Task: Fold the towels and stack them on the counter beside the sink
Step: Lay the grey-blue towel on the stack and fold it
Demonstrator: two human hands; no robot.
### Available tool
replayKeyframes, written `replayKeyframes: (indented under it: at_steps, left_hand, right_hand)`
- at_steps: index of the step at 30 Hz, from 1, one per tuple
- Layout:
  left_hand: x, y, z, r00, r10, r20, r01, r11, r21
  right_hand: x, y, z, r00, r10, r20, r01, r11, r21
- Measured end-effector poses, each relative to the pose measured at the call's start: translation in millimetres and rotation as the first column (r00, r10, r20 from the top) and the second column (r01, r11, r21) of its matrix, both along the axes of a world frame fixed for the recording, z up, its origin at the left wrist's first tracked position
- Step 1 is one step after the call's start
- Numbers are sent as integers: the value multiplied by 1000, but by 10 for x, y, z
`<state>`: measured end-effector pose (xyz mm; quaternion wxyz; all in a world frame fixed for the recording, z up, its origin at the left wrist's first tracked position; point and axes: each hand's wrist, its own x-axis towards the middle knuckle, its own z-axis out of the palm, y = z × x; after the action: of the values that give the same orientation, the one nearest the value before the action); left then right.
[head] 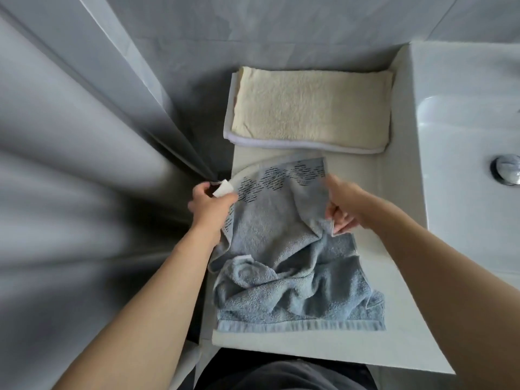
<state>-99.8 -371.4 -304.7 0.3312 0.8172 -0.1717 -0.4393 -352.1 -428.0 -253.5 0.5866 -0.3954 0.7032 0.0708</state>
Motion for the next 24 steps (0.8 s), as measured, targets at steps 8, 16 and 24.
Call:
replayKeyframes:
  at_steps: [8,16,24]
  left_hand:
    - [-1,-47,-41,998,69,3,-69,997,-25]
    - [-72,-122,502,921,-388,29,374,861,-344]
    - [270,-1066,822,981,-114,-159,33,897,-440]
  right_hand:
    - [212,-328,-463,974,-155,-168,80,919,-386]
    - [393,-272,-581,972,-234,22,219,867,-447]
    - [-84,-569,152,825,-510,245,466,367,-805]
